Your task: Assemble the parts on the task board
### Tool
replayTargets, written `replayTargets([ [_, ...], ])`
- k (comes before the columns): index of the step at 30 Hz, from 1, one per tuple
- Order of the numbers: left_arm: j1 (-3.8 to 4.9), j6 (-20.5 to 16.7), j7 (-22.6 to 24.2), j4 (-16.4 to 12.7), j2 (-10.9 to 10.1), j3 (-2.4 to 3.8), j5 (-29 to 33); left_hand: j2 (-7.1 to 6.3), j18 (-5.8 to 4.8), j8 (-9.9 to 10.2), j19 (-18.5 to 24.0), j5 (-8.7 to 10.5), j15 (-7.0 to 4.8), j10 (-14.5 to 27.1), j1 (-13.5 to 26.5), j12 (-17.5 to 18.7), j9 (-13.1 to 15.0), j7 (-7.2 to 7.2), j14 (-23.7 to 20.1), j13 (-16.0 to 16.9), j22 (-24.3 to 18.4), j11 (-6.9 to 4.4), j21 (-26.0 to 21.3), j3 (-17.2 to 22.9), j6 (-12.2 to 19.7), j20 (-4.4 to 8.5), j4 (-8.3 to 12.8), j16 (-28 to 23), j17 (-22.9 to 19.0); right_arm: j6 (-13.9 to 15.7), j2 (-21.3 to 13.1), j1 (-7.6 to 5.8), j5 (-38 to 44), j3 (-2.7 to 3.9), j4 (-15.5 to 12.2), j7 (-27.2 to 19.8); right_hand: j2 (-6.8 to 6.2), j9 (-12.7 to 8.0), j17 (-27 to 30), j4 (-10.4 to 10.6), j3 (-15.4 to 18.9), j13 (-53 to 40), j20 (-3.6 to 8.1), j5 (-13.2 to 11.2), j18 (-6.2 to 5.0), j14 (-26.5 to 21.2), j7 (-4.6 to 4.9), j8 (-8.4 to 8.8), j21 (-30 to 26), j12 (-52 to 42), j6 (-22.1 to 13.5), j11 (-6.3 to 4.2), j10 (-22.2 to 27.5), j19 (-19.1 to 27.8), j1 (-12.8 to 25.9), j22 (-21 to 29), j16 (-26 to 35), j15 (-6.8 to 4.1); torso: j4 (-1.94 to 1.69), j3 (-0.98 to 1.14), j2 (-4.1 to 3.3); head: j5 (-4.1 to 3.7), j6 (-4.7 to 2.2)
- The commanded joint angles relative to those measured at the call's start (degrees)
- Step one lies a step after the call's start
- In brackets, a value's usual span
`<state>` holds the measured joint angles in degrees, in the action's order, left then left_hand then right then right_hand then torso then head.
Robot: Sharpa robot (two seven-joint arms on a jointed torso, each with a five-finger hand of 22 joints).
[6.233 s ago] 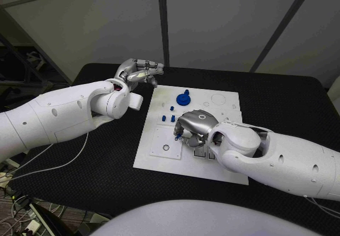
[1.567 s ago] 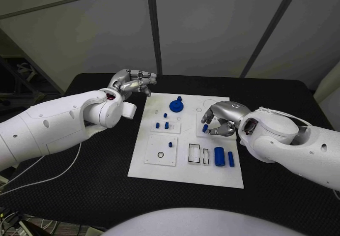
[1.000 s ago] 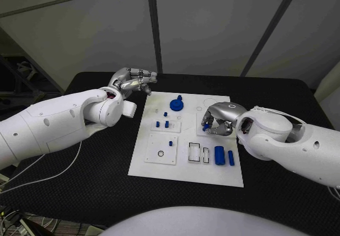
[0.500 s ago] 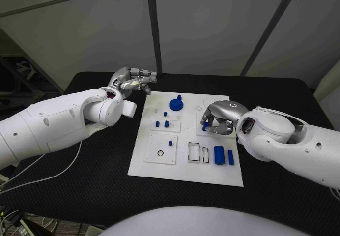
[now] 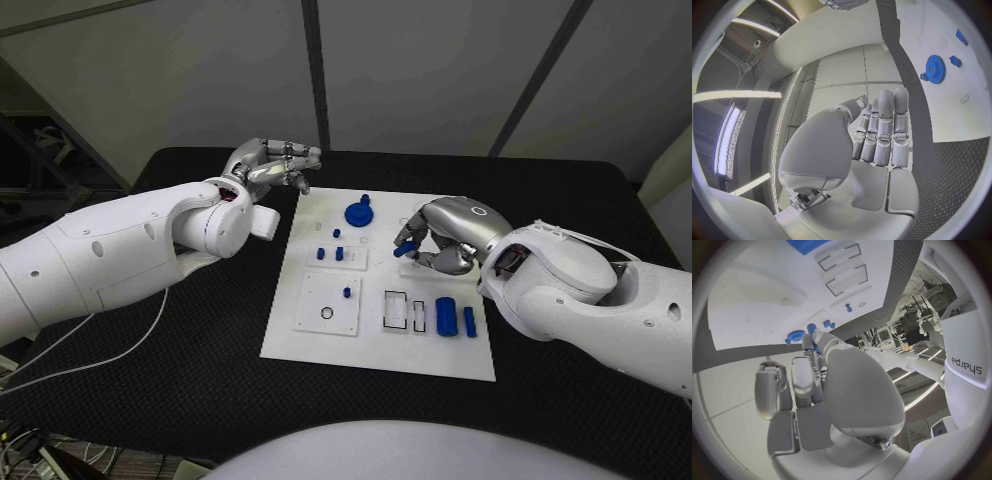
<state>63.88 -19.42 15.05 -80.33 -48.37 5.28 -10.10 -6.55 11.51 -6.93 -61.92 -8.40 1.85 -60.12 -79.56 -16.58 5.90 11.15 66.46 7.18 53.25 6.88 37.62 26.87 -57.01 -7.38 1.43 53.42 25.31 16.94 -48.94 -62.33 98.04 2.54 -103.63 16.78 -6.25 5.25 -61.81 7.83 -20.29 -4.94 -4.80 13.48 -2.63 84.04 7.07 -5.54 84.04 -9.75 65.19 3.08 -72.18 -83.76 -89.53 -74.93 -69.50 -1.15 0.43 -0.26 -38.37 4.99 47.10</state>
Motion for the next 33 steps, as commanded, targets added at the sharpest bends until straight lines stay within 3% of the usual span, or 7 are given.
replayTargets([
  [1,0.07,0.5,0.2,0.0,0.2,0.04,-0.2,0.63,-1.05,-0.4,0.4,0.1,0.06,0.4,0.0,-0.4,-0.1,-0.02,-0.3,0.0,-0.1,-0.06,-0.3,-0.4,0.6,-0.07,0.0,-0.2,-0.1,1.9,1.2,-0.1,-2.5,0.06,-0.9,-1.9,-0.33,-0.1,-0.1,0.0,-0.4,-0.1,0.01,0.3,0.58,1.5,0.34,0.22,0.4,0.3,0.2,0.0,-0.3,-0.7,0.6,-7.8,-0.2,-0.28,-0.06,0.0,-0.06,0.32,0.03],
  [6,0.07,0.6,0.1,0.1,0.6,0.04,-0.2,0.63,-1.05,-0.4,0.4,0.1,0.06,0.4,0.0,-0.4,-0.1,-0.02,-0.3,0.0,-0.1,-0.06,-0.3,-0.4,0.6,-0.07,0.0,-0.2,-0.1,0.2,5.2,-0.1,-4.1,0.0,-0.6,-3.2,-0.36,-0.1,-0.1,-0.1,-0.7,-0.1,-0.03,0.4,0.55,1.5,0.42,0.3,0.3,0.6,0.2,0.07,-0.3,-0.6,0.8,-7.7,-0.2,-0.24,-0.25,-0.12,-0.07,0.8,0.22],
  [10,0.08,0.6,0.0,0.1,0.8,0.04,-0.2,0.63,-1.05,-0.4,0.4,0.1,0.06,0.4,0.0,-0.4,-0.1,-0.02,-0.3,0.0,-0.1,-0.06,-0.3,-0.4,0.6,-0.07,0.0,-0.2,-0.1,-1.2,8.2,0.03,-4.6,-0.32,0.5,-3.8,-0.38,-0.1,0.0,-0.1,-0.8,-0.1,-0.05,0.5,0.53,1.5,0.47,0.35,0.3,0.7,0.2,0.1,-0.3,-0.6,1.0,-7.7,-0.1,-0.21,-0.16,-0.06,-0.08,1.41,0.43],
  [14,0.08,0.6,0.0,0.1,0.9,0.04,-0.2,0.63,-1.05,-0.4,0.4,0.1,0.06,0.4,0.0,-0.4,-0.1,-0.02,-0.3,0.0,-0.1,-0.06,-0.3,-0.4,0.6,-0.07,0.0,-0.2,-0.1,-2.5,10.5,0.17,-4.9,-1.55,1.4,-4.3,-0.4,-0.1,0.0,-0.1,-0.8,-0.1,-0.07,0.5,0.52,1.5,0.5,0.38,0.2,0.8,0.2,0.13,-0.3,-0.6,1.1,-7.6,-0.1,-0.18,-0.16,-0.14,-0.1,2.08,0.8],
  [19,0.09,0.6,0.0,0.2,1.1,0.04,-0.2,0.63,-1.05,-0.4,0.4,0.1,0.06,0.4,0.0,-0.4,-0.1,-0.02,-0.3,0.0,-0.1,-0.06,-0.3,-0.4,0.6,-0.07,0.0,-0.2,-0.1,-4.0,12.6,0.41,-5.0,-3.29,2.7,-4.6,-0.45,-0.1,0.0,-0.1,-0.9,-0.2,-0.1,0.6,0.51,1.5,0.54,0.43,0.2,0.9,0.2,0.17,-0.3,-0.5,1.3,-7.6,-0.1,-0.15,0.01,-0.03,-0.11,2.63,1.17],
  [33,0.09,0.8,-0.1,0.2,1.6,0.05,-0.2,0.74,-1.04,-0.4,0.4,0.09,0.07,0.5,-0.1,-0.5,-0.1,-0.01,-0.4,0.0,-0.1,-0.05,-0.3,-0.5,0.6,-0.08,0.0,-0.2,-0.1,-5.7,15.8,1.81,-3.8,-4.91,5.0,-5.3,-0.44,-0.1,0.0,-0.1,-1.0,-0.2,-0.12,0.6,0.5,1.4,0.57,0.46,0.2,1.0,0.2,0.19,-0.3,-0.5,1.4,-7.6,-0.2,-0.13,-0.04,0.02,-0.08,3.32,1.62],
])
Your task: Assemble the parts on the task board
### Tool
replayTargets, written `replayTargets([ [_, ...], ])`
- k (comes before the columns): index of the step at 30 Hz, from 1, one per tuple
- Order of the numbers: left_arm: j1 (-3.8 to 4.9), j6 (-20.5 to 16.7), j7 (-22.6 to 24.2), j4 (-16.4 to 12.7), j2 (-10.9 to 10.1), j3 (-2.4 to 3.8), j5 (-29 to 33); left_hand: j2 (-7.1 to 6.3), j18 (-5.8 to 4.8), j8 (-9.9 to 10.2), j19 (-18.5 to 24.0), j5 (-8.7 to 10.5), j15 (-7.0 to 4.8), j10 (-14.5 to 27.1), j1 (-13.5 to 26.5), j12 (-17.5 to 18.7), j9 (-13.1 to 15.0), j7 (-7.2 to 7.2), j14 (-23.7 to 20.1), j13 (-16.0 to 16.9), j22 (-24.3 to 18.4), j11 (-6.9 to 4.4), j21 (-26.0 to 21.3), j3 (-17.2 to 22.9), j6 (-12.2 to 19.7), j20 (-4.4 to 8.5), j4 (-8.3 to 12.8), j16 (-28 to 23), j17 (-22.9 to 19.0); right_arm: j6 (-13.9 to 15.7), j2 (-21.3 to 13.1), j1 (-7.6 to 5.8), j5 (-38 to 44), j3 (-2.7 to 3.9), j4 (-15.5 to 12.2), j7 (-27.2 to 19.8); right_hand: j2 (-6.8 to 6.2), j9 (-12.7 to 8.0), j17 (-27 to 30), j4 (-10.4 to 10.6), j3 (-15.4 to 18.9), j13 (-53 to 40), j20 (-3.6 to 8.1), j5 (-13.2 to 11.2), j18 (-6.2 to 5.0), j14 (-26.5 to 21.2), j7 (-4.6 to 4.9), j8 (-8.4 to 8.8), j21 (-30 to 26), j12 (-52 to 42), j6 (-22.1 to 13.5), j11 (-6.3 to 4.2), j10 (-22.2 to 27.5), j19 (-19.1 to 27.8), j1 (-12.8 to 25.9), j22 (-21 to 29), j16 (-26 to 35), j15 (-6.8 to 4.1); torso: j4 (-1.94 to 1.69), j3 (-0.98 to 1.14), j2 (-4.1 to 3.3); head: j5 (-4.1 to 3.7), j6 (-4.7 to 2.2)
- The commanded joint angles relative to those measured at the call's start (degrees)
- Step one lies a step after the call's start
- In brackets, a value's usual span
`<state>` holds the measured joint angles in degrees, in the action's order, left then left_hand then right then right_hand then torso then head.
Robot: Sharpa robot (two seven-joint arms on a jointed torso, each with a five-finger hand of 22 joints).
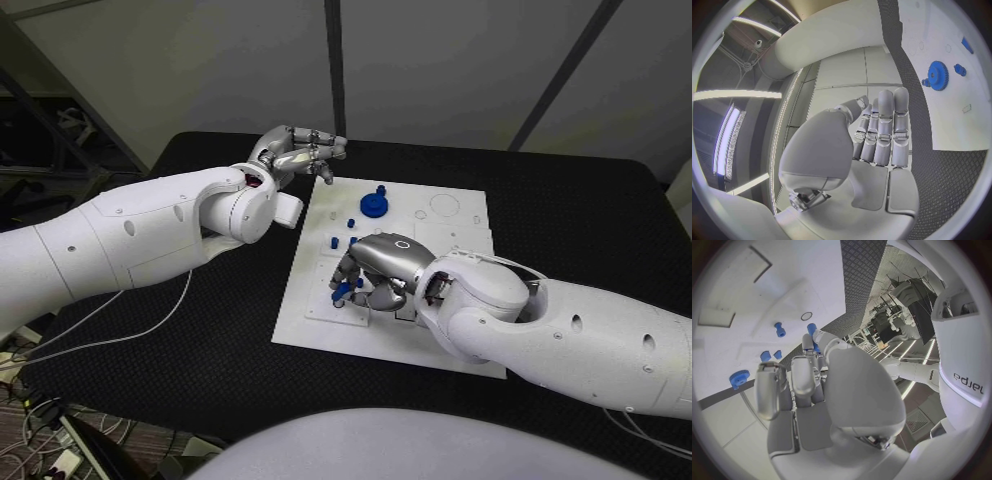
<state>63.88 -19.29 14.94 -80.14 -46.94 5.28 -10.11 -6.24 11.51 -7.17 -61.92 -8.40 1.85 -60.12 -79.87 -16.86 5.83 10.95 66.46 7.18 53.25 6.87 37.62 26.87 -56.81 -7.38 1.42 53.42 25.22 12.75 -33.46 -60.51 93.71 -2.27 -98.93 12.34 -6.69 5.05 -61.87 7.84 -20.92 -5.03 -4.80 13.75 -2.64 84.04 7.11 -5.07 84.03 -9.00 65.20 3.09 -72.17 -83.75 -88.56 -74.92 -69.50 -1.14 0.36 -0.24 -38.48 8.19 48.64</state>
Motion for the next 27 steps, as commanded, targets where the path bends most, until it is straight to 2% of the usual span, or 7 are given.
replayTargets([
  [1,0.09,0.7,0.0,0.0,0.1,0.05,-0.2,0.44,-1.03,-0.2,0.4,0.09,0.07,0.5,0.2,-0.2,0.0,0.2,-0.4,0.0,-0.1,-0.05,-0.3,-0.5,0.4,-0.08,0.0,-0.2,-0.1,-1.7,0.4,0.03,0.9,-0.16,0.4,-0.7,0.0,0.1,0.0,-0.1,-0.3,-0.1,-0.12,0.3,0.51,1.4,0.53,-0.01,0.2,0.3,0.2,0.18,-0.3,-0.5,0.4,-7.6,-0.2,-0.14,0.04,0.01,0.03,0.17,0.09],
  [5,0.09,0.7,0.0,0.0,0.2,0.05,-0.2,0.44,-1.03,-0.2,0.4,0.09,0.07,0.5,0.2,-0.2,0.0,0.2,-0.4,0.0,-0.1,-0.05,-0.3,-0.5,0.4,-0.08,0.0,-0.2,-0.1,-2.3,0.7,0.17,2.1,-0.3,0.9,-0.2,0.01,0.0,0.1,-0.1,-0.4,-0.1,-0.13,0.3,0.48,1.4,0.55,0.01,0.1,0.3,0.2,0.19,-0.3,-0.4,0.5,-7.5,-0.1,-0.13,0.15,0.04,0.04,0.37,0.2],
  [10,0.09,0.8,0.0,0.0,0.2,0.05,-0.2,0.44,-1.03,-0.2,0.4,0.09,0.07,0.5,0.2,-0.2,0.0,0.2,-0.4,0.0,-0.1,-0.05,-0.3,-0.5,0.4,-0.08,0.0,-0.2,-0.1,-3.0,1.1,0.25,2.8,-0.36,1.3,0.2,0.02,0.0,0.1,-0.1,-0.4,-0.1,-0.13,0.3,0.48,1.4,0.57,0.01,0.1,0.3,0.2,0.2,-0.4,-0.4,0.5,-7.5,-0.1,-0.12,0.05,-0.03,0.02,0.29,0.26],
  [27,0.09,0.8,-0.1,0.0,0.1,0.05,-0.2,0.44,-1.03,-0.2,0.4,0.09,0.07,0.5,0.2,-0.2,0.0,0.2,-0.4,0.0,-0.1,-0.05,-0.3,-0.5,0.4,-0.08,0.0,-0.2,-0.1,-5.2,1.3,0.45,5.4,-0.38,1.8,2.4,-0.01,0.1,0.1,-0.2,-0.5,-0.2,-0.19,0.2,0.46,1.4,0.56,0.01,0.1,0.5,0.4,0.19,-0.7,-0.3,0.9,-7.4,-0.1,-0.09,0.05,-0.01,0.01,0.32,0.43],
])
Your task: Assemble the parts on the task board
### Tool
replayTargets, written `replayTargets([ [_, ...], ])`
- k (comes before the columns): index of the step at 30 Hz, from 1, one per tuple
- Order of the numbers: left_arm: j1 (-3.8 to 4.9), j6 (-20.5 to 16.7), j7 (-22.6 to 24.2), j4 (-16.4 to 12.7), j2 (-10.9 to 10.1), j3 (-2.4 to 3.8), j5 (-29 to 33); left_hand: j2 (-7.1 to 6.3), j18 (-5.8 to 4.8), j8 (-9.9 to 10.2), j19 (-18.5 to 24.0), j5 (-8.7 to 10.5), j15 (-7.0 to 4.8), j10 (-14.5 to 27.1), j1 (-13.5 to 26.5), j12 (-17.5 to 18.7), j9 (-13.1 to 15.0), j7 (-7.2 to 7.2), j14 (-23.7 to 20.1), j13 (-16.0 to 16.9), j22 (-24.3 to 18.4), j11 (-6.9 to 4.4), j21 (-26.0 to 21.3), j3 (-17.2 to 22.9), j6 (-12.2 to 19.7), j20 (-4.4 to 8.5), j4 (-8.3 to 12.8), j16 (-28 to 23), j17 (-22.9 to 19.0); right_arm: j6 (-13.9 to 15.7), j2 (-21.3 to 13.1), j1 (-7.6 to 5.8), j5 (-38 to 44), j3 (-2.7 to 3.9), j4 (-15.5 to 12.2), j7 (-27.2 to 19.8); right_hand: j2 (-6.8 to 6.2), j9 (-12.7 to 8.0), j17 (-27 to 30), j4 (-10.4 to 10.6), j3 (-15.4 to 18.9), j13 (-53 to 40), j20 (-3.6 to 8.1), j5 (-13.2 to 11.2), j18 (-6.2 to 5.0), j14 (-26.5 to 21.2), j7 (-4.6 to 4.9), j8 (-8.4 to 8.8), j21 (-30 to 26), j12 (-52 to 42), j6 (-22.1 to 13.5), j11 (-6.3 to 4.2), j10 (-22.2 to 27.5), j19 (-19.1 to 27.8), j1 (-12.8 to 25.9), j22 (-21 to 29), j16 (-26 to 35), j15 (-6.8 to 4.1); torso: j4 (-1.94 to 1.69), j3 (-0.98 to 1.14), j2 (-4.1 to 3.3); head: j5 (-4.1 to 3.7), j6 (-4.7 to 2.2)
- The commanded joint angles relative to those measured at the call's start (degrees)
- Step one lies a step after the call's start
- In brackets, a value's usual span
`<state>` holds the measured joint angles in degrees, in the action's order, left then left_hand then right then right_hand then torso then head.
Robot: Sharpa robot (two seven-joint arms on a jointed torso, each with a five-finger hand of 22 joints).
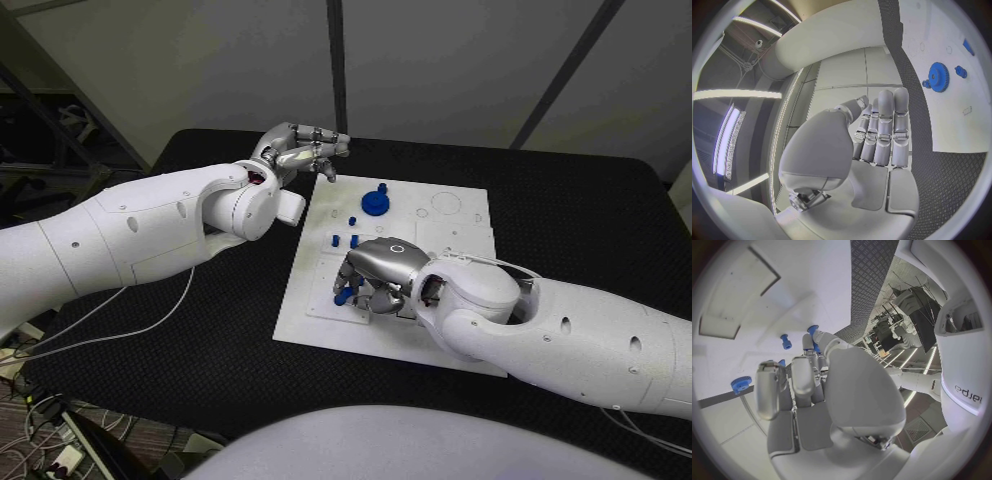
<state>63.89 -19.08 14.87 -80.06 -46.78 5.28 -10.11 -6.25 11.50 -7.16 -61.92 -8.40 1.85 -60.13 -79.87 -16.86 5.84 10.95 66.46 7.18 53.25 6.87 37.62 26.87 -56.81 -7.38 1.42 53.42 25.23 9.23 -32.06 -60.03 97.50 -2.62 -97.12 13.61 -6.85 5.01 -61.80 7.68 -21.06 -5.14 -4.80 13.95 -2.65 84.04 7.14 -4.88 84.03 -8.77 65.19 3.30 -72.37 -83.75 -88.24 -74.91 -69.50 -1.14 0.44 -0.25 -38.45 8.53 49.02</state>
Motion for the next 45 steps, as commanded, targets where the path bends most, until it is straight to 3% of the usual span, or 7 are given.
replayTargets([
  [1,0.08,0.6,0.0,0.0,0.0,0.04,-0.2,0.44,-1.03,-0.2,0.4,0.09,0.07,0.5,0.2,-0.2,-0.1,0.19,-0.4,0.0,-0.1,-0.05,-0.3,-0.5,0.4,-0.07,0.0,-0.2,-0.1,-1.8,-0.1,-0.03,1.7,-0.03,0.0,1.2,0.15,0.1,0.1,0.0,-0.4,-0.1,-0.19,0.0,0.47,1.4,0.54,-0.19,0.1,0.3,0.4,-0.02,-0.5,-0.3,0.6,-7.5,-0.1,-0.09,-0.04,0.0,-0.01,-0.02,0.08],
  [13,0.08,0.7,-0.1,-0.1,-0.1,0.04,-0.2,0.5,-1.03,-0.2,0.4,0.09,0.09,0.6,0.2,-0.3,-0.1,0.21,-0.4,0.0,-0.1,-0.03,-0.3,-0.5,0.4,-0.09,0.0,-0.2,-0.1,-1.9,0.5,-0.02,2.1,-0.03,0.2,1.2,-0.28,0.0,0.1,-0.1,-0.5,-0.2,-0.27,-0.4,0.45,1.3,0.68,0.26,0.0,1.0,-0.1,0.09,-0.3,-0.2,1.6,-7.4,-0.1,-0.01,-0.04,-0.06,-0.03,0.02,0.12],
  [16,0.08,0.7,-0.1,-0.1,0.0,0.04,-0.2,0.5,-1.03,-0.2,0.4,0.09,0.09,0.6,0.2,-0.3,-0.1,0.21,-0.4,0.0,-0.1,-0.03,-0.3,-0.5,0.4,-0.09,0.0,-0.2,-0.1,-1.9,0.8,-0.02,2.0,-0.04,0.4,1.2,-1.24,-0.8,0.1,0.7,-0.1,-0.1,-0.56,-0.9,0.4,1.3,1.08,1.52,-0.1,1.9,-3.4,0.46,0.5,0.0,3.4,-7.2,-0.2,0.39,-0.05,-0.07,-0.02,0.03,0.16],
  [23,0.08,0.8,-0.2,-0.1,0.0,0.04,-0.2,0.5,-1.03,-0.2,0.4,0.09,0.09,0.6,0.2,-0.3,-0.1,0.21,-0.4,0.0,-0.1,-0.03,-0.3,-0.5,0.4,-0.09,0.0,-0.2,-0.1,-1.2,1.2,-0.02,1.7,-0.05,0.7,1.0,-3.01,-1.4,0.0,1.9,1.5,-0.5,-0.31,-2.9,0.3,1.3,-0.17,1.48,-0.4,3.3,-13.9,-0.21,1.3,0.2,5.9,-7.0,-0.4,-0.15,-0.04,-0.03,-0.01,0.16,0.32],
  [31,0.08,0.8,-0.2,-0.1,-0.1,0.04,-0.2,0.5,-1.03,-0.2,0.4,0.09,0.09,0.6,0.2,-0.3,-0.1,0.21,-0.4,0.0,-0.1,-0.03,-0.3,-0.5,0.4,-0.09,0.0,-0.2,-0.1,0.1,1.2,-0.01,1.6,-0.06,0.7,0.7,-3.04,-1.4,0.0,2.0,1.9,-0.7,-0.18,-2.9,0.3,1.3,-0.65,1.49,-0.4,3.5,-16.1,-0.32,1.2,0.2,5.9,-7.0,-0.4,-0.26,-0.01,0.0,0.01,0.19,0.34],
  [38,0.08,0.9,-0.3,0.0,0.0,0.04,-0.2,0.5,-1.03,-0.2,0.4,0.09,0.09,0.6,0.2,-0.3,-0.1,0.21,-0.4,0.0,-0.1,-0.03,-0.3,-0.5,0.4,-0.09,0.0,-0.2,-0.1,4.5,0.2,0.21,1.3,-0.06,-0.4,-0.1,-3.09,-1.5,0.1,2.1,2.3,-0.9,-0.12,-2.8,0.3,1.3,-0.96,1.58,-0.4,3.6,-18.6,-0.39,1.1,0.2,6.0,-7.0,-0.4,-0.31,0.01,0.06,0.01,0.14,0.18],
  [45,0.08,0.9,-0.3,0.1,-0.1,0.04,-0.2,0.5,-1.03,-0.2,0.4,0.09,0.09,0.6,0.2,-0.3,-0.1,0.21,-0.4,0.0,-0.1,-0.03,-0.3,-0.5,0.4,-0.09,0.0,-0.2,-0.1,11.0,-4.8,0.53,-0.9,0.02,-4.0,-1.1,-3.09,-0.7,1.5,2.3,2.7,-1.4,-0.04,-1.9,0.06,0.9,0.22,0.11,-1.1,3.4,-14.3,-0.38,0.3,0.9,5.8,-6.2,0.7,-0.34,0.14,0.07,0.14,-0.26,-0.18],
])
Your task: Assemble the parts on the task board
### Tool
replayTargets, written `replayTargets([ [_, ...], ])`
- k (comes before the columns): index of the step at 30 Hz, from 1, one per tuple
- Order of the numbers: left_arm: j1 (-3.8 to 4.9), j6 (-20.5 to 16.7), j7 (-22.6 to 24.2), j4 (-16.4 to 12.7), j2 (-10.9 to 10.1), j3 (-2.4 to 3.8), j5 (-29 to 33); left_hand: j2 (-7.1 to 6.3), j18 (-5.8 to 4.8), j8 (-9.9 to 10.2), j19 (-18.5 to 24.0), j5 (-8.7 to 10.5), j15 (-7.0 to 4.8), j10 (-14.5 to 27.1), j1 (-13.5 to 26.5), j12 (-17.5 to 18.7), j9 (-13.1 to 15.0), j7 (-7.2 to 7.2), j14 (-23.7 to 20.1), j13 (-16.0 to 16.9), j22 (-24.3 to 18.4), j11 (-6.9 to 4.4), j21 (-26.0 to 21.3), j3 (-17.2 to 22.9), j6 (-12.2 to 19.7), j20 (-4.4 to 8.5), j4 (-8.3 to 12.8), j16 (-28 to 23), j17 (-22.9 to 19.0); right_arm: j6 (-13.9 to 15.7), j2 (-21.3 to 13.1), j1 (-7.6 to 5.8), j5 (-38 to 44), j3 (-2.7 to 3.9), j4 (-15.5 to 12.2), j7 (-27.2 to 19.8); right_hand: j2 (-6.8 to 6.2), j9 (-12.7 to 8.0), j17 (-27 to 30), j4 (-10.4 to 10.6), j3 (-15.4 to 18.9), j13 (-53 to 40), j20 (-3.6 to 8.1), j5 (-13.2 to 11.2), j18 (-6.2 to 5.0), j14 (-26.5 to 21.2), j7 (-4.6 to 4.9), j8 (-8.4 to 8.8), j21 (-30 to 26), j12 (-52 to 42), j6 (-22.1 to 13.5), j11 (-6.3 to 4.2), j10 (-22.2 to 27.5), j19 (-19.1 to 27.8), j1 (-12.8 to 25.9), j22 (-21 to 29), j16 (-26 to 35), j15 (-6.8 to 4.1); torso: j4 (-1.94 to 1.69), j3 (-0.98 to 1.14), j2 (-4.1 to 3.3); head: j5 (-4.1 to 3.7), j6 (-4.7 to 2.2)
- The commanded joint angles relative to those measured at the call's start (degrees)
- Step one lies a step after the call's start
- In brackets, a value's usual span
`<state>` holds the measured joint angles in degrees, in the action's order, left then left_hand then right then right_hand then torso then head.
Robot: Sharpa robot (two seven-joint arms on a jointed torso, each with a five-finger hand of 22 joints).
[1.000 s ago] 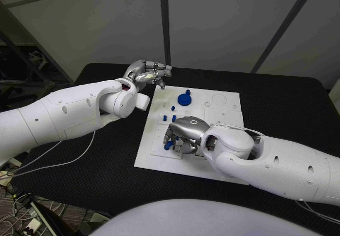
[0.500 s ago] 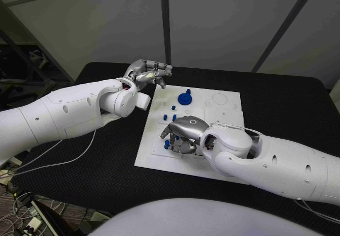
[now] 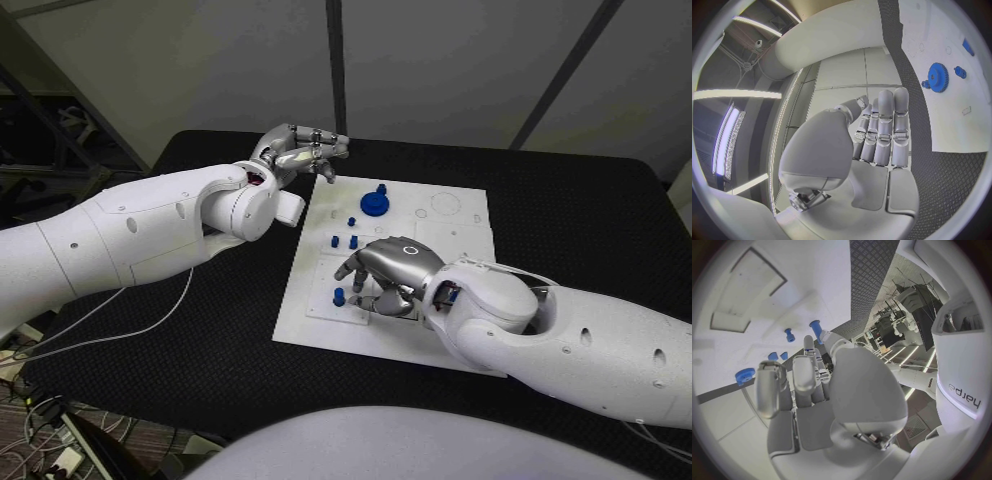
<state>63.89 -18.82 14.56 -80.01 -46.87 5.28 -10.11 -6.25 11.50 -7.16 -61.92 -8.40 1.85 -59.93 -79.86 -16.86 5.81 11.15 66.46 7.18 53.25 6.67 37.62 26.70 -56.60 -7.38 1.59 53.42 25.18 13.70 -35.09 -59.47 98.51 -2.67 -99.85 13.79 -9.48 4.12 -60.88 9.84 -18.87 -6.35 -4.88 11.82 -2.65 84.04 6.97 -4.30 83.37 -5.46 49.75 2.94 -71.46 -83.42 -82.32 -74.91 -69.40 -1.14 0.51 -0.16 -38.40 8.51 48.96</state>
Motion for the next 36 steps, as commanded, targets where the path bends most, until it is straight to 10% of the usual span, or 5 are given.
replayTargets([
  [1,0.08,0.7,0.0,0.0,-0.1,0.04,-0.2,0.5,-1.03,-0.3,0.4,0.09,0.08,0.4,0.2,-0.3,-0.1,0.01,-0.4,0.0,-0.1,0.17,-0.3,-0.4,0.2,-0.09,-0.1,-0.2,-0.1,7.6,-3.0,-0.05,-3.1,0.12,-2.0,-1.4,-0.5,0.4,1.1,0.2,0.6,-0.3,-0.01,0.3,0.01,0.7,0.72,-0.98,-0.6,-0.1,2.3,0.15,-1.0,0.8,0.0,-6.0,1.1,-0.24,0.11,-0.05,0.11,-0.41,-0.23],
  [12,-0.01,0.5,-0.1,0.3,-1.0,-0.07,-0.2,0.5,-1.03,-0.3,0.4,0.09,0.08,0.4,0.2,-0.3,-0.1,0.01,-0.4,0.0,-0.1,0.17,-0.3,-0.4,0.2,-0.09,-0.1,-0.2,-0.1,7.9,-17.9,-0.84,-26.1,2.37,-8.5,5.0,-0.05,2.0,-4.0,6.6,11.8,-19.3,0.71,6.6,0.48,2.1,-0.13,-6.38,0.6,-22.2,7.3,-1.0,-8.6,-0.7,12.1,-7.6,-2.7,-1.03,1.51,0.19,0.47,-3.09,-1.67],
  [16,-0.09,0.4,-0.1,0.3,-1.3,-0.15,-0.2,0.56,-1.03,-0.3,0.4,0.1,0.1,0.5,0.2,-0.4,-0.1,0.03,-0.4,0.0,-0.1,0.19,-0.3,-0.4,0.3,-0.11,-0.1,-0.1,-0.1,5.6,-21.6,-0.91,-26.4,2.47,-10.2,8.0,3.1,5.0,-12.0,6.8,18.8,-57.9,1.33,7.0,1.08,3.1,-1.08,-14.03,2.4,-60.0,6.1,-1.5,-7.0,-2.4,10.2,-9.8,-8.9,-1.6,2.0,0.34,0.5,-4.3,-2.21],
  [20,-0.18,0.3,-0.1,0.1,-1.5,-0.2,-0.2,0.56,-1.03,-0.3,0.4,0.1,0.1,0.5,0.2,-0.4,-0.1,0.03,-0.4,0.0,-0.1,0.19,-0.3,-0.4,0.3,-0.11,-0.1,-0.1,-0.1,5.3,-24.9,-0.92,-26.9,2.48,-10.8,10.0,3.9,6.7,-16.1,6.7,21.2,-65.2,1.31,7.5,1.28,3.8,-1.25,-17.35,3.0,-66.9,5.5,-1.8,-8.8,-3.0,9.0,-10.6,-12.0,-1.65,2.18,0.31,0.57,-5.65,-2.5],
  [36,-0.57,0.3,-0.1,-0.6,-1.9,-0.23,-0.2,0.6,-1.03,-0.3,0.4,0.1,0.11,0.5,0.2,-0.4,-0.1,0.02,-0.4,0.0,-0.1,0.18,-0.3,-0.5,0.2,-0.11,-0.1,-0.1,-0.1,5.2,-27.7,0.04,-19.2,1.36,-12.8,17.7,4.62,8.6,-21.7,6.8,26.1,-71.4,1.11,7.9,2.44,4.6,-1.12,-20.93,6.1,-72.5,2.7,-1.63,-11.1,-6.0,8.7,-14.4,-16.0,-1.47,2.16,0.21,0.61,-7.32,-2.4],
])
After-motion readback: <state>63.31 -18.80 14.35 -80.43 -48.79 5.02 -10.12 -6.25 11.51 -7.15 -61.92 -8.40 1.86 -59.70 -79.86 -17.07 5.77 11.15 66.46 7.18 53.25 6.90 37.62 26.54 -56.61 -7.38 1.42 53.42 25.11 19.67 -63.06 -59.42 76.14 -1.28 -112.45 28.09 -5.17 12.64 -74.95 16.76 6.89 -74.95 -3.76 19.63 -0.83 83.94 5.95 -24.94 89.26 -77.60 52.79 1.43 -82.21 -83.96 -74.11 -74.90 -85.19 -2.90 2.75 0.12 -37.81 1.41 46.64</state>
